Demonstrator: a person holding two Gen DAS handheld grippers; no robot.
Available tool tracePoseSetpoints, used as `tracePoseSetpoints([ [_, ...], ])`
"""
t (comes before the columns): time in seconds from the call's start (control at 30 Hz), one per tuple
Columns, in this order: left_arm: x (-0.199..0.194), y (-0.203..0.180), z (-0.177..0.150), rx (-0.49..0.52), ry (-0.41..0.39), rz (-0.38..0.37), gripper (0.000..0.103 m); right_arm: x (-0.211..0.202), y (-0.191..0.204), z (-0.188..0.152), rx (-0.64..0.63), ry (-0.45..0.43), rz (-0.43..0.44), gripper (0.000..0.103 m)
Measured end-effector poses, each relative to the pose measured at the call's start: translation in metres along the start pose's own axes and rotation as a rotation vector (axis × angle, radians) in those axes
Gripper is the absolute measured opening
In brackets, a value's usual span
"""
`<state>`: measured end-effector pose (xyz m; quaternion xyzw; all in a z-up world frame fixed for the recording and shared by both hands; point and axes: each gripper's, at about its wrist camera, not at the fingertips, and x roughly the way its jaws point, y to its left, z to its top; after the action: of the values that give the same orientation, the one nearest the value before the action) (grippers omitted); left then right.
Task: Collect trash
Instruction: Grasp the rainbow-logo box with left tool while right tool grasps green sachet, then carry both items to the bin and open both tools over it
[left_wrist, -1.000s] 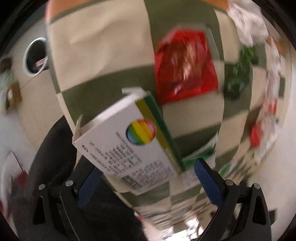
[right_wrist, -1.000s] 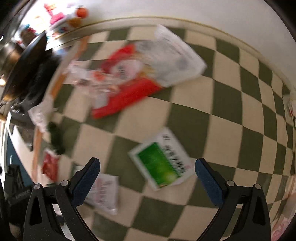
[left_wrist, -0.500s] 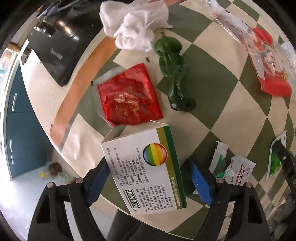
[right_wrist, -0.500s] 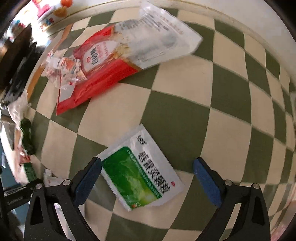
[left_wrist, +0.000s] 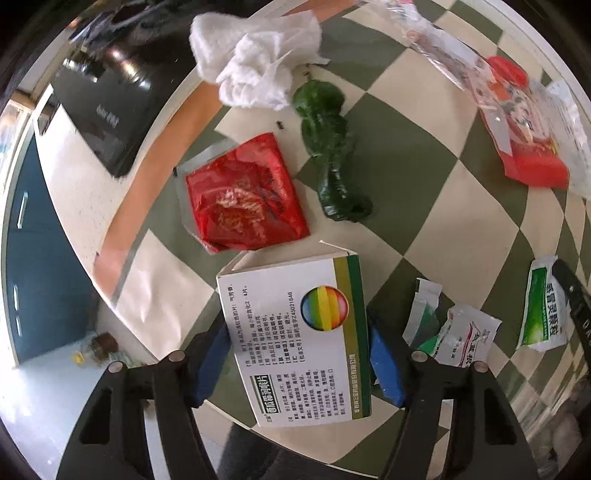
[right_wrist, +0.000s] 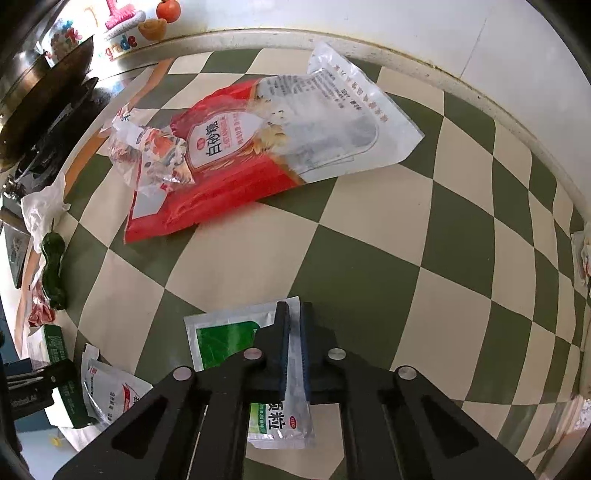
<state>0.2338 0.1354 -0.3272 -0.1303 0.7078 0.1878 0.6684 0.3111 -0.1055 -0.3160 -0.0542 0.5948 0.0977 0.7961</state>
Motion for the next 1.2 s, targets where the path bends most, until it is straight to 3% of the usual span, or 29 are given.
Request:
tracePoseSetpoints([
  [0.2,-0.032,-0.010,0.000,0.067,-0.110,0.056,0.066,0.003,-0.003,0.012,0.038,-0.015,0.046,0.000],
  [0.33,-0.058,-0.015,-0.001,0.100,-0.203,0.101,0.066,-0.013,0.000,0.020,0.041,-0.055,0.062,0.000],
  [0.5,-0.081,-0.015,-0.005,0.114,-0.292,0.105,0.066,-0.040,0.004,0.031,0.034,-0.119,0.086,0.000],
  [0.9,-0.120,-0.004,-0.004,0.096,-0.388,0.079,0.066,-0.094,0.026,0.042,0.006,-0.215,0.169,0.000],
  [1.2,-0.135,0.052,-0.020,0.008,-0.429,0.057,0.066,-0.127,0.087,0.039,-0.072,-0.244,0.253,0.000],
])
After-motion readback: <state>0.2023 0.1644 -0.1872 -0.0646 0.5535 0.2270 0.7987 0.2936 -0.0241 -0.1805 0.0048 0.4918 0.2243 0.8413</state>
